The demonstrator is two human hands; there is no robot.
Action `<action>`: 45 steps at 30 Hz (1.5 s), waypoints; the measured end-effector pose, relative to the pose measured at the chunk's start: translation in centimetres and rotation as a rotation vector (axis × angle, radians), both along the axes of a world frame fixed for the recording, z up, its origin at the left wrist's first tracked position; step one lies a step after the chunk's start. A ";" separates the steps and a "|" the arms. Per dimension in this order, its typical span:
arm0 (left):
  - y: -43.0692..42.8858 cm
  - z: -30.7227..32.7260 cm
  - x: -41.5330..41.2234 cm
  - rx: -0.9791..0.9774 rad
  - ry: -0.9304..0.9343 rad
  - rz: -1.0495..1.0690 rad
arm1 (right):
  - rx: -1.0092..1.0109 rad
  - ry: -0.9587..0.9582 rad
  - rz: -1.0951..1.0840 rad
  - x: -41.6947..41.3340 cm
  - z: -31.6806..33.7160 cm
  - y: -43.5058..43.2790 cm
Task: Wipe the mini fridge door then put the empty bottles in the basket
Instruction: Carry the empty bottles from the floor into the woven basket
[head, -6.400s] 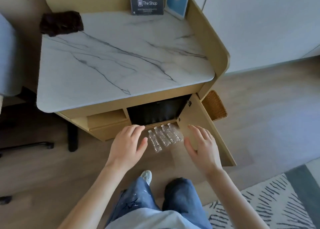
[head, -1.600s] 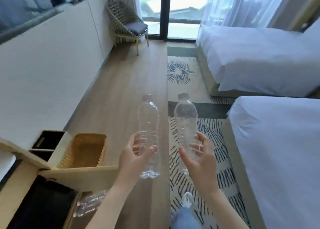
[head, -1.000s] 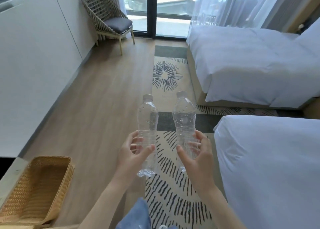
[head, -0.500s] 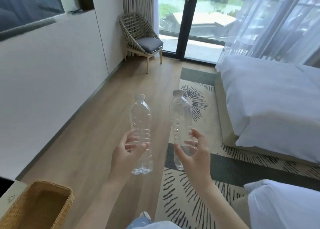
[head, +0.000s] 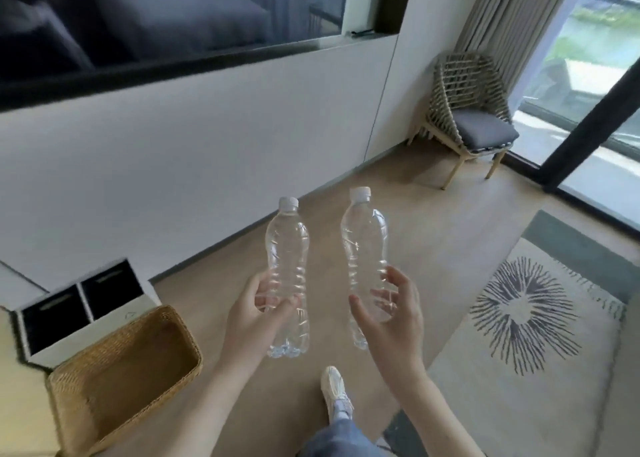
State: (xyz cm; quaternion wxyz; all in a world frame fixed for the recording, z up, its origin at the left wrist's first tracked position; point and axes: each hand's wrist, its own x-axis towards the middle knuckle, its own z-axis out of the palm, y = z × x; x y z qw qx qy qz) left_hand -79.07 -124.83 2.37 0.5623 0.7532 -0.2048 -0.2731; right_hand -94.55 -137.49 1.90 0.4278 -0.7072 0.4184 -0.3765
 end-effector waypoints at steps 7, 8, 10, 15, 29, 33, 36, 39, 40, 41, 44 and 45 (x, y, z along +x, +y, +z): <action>-4.2 0.0 6.3 0.010 0.057 0.473 | 0.022 0.026 0.442 12.6 -0.3 -9.8; -4.3 0.1 6.8 0.006 0.057 0.540 | 0.027 0.038 0.502 14.4 -0.1 -10.6; -4.3 0.6 7.6 0.004 0.064 0.657 | 0.047 0.064 0.642 18.0 -0.2 -11.9; -2.1 0.4 8.1 0.035 0.088 0.917 | 0.090 0.091 0.919 24.5 -1.0 -10.9; 14.1 -6.8 15.5 0.138 0.237 1.320 | 0.154 0.262 1.263 39.4 -7.5 6.5; 19.7 -9.4 21.5 0.173 0.297 1.235 | 0.197 0.287 1.216 44.3 -9.7 12.2; 23.3 -11.2 26.1 0.209 0.327 1.190 | 0.220 0.322 1.194 48.0 -12.0 16.5; 26.3 -14.1 30.5 0.226 0.361 1.124 | 0.273 0.351 1.166 51.4 -15.4 20.0; 27.2 -15.5 31.9 0.233 0.375 1.108 | 0.289 0.368 1.153 52.4 -17.0 21.0; 27.9 -17.0 33.2 0.241 0.380 1.095 | 0.298 0.386 1.141 53.4 -18.6 21.9; 29.3 -22.9 36.9 0.263 0.400 1.073 | 0.306 0.433 1.116 55.9 -25.1 23.8; 29.6 -25.4 37.9 0.272 0.410 1.067 | 0.309 0.449 1.108 56.5 -27.7 24.3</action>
